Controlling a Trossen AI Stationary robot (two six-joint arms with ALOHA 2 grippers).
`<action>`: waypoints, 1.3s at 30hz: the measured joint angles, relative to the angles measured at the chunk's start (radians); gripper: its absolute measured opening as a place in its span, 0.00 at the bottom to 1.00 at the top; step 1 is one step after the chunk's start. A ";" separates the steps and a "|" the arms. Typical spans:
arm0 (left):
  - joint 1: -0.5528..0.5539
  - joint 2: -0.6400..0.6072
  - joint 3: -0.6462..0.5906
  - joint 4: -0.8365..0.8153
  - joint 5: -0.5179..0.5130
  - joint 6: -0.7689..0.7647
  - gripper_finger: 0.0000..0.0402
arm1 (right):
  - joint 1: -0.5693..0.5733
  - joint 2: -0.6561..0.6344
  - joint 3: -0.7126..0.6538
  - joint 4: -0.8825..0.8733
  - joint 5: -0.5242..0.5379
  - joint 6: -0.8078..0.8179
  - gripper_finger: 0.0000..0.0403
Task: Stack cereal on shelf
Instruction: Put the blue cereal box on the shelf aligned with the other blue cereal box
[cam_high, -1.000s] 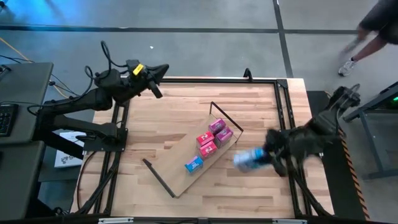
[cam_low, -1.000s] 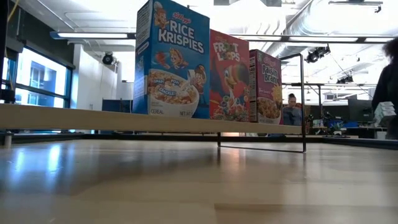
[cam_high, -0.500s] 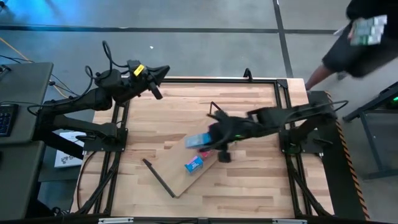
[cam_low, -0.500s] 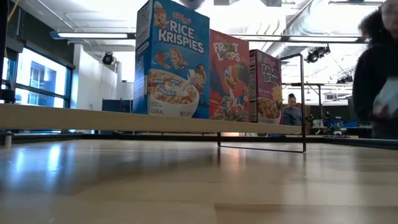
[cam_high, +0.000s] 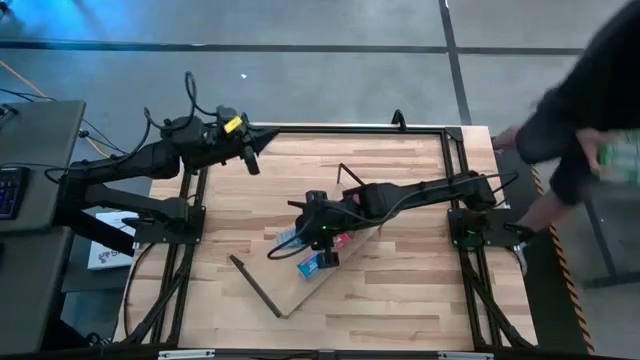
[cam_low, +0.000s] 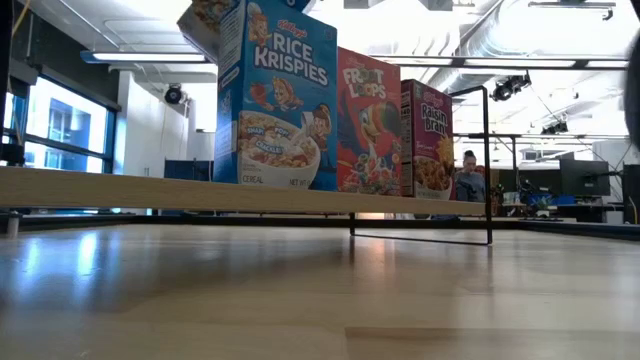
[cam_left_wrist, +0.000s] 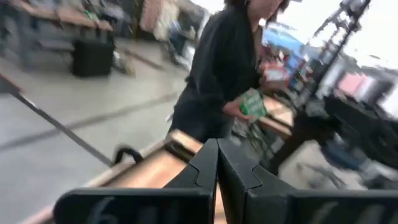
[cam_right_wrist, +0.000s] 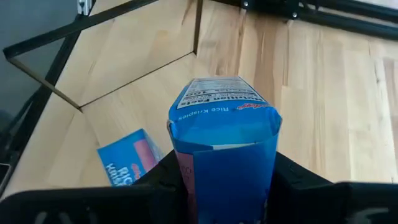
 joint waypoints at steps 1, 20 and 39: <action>-0.006 0.001 0.000 -0.022 0.017 -0.016 0.00 | -0.002 0.001 0.001 0.001 -0.003 -0.008 0.26; -0.177 0.002 0.000 -0.598 0.035 -0.421 0.00 | -0.014 0.000 -0.012 -0.070 -0.018 -0.159 0.26; -0.337 0.248 -0.001 -0.694 0.151 -0.531 0.00 | -0.023 0.070 -0.014 -0.068 -0.067 -0.217 0.26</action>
